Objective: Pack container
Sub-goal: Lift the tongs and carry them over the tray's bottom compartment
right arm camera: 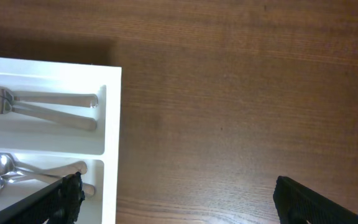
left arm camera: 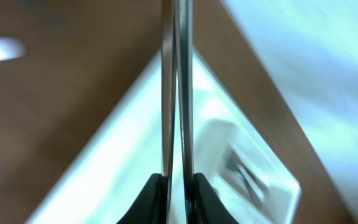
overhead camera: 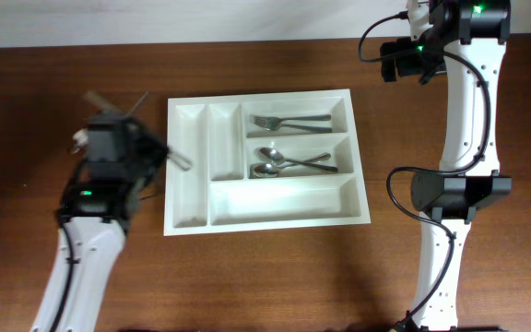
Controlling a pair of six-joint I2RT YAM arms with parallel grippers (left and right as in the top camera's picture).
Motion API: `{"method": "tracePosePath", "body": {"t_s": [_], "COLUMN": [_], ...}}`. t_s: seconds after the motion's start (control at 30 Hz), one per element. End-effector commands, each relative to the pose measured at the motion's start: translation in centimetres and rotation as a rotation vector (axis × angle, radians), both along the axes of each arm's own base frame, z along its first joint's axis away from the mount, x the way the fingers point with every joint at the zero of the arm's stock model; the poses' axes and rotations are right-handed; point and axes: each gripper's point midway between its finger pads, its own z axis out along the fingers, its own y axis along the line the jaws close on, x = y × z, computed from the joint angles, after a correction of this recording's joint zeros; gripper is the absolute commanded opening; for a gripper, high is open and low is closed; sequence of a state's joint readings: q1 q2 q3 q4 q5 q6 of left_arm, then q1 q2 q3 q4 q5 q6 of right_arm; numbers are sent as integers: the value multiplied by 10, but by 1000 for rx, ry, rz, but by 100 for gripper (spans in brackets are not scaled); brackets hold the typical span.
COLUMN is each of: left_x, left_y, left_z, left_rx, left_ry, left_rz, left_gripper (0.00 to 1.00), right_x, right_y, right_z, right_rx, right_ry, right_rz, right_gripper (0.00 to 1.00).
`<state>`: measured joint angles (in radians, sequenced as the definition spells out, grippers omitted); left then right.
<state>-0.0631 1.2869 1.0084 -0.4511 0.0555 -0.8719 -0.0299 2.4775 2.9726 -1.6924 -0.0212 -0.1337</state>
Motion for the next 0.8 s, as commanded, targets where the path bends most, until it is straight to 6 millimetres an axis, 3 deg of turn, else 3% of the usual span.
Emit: {"method": "tracePosePath", "body": {"t_s": [0.0,0.2,0.4,0.77], "left_x": [9,8,1,-41], "left_y": [-41,-97,-127,-188], "left_z": [9,1,-20,-54], "left_rx": [221,657,1003,1485], "left_ry": [-88,-181,-184,-190], "left_rz": [-246,-644,-918,-1400], "left_gripper": [2,2,2,2], "right_x": [-4,-4,-4,-4], "right_y": [4,4,4,4], "right_z": [18,18,18,18], "right_rx": [10,10,10,10], "right_ry": [-35,-35,-35,-36], "right_rz": [3,3,3,3], "right_gripper": [99,99,99,99]}}
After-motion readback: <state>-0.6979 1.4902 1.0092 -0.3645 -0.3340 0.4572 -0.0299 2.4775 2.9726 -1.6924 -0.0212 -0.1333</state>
